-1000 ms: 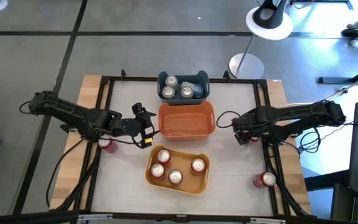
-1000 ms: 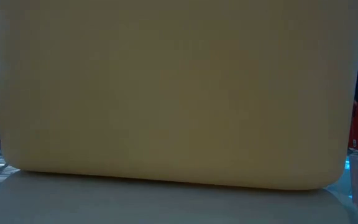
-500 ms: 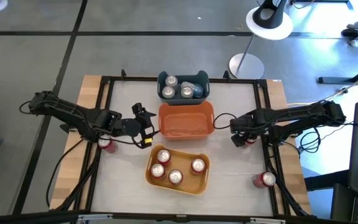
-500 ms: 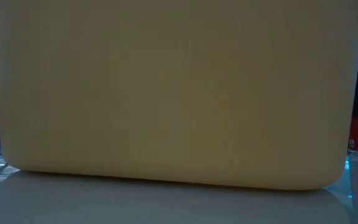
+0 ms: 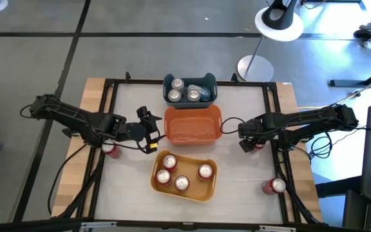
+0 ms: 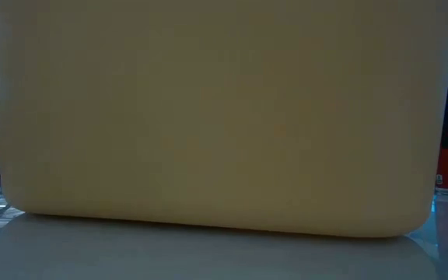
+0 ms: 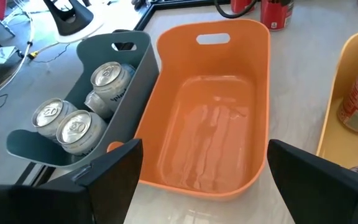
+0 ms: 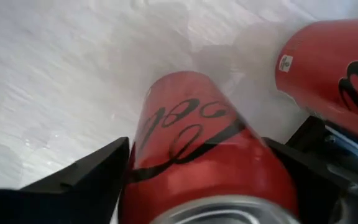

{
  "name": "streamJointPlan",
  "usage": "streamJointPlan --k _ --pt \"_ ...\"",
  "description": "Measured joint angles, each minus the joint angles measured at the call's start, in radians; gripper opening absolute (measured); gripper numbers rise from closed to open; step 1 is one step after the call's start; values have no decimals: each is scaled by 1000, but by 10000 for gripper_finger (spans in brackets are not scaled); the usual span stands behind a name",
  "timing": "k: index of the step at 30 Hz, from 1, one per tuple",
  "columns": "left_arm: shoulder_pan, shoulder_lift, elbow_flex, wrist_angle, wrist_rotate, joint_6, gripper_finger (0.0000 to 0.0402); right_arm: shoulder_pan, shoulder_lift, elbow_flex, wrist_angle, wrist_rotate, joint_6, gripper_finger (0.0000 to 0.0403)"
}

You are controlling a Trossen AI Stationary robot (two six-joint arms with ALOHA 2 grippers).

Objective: Sort soda cans
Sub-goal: Put the middle right red soda can into the orange bin

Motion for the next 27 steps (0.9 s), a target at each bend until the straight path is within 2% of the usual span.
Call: streamJointPlan --k 4,12,17,27 --pt "0 0 0 -2 0 4 331 0 -2 2 0 8 -18 283" --pt "1 0 -10 9 0 4 331 1 2 37 29 43 -76 283" --pt "13 0 -11 -2 0 4 331 0 2 164 23 107 -119 283" --pt "8 0 -11 -1 0 7 331 0 3 515 -12 264 -216 283"
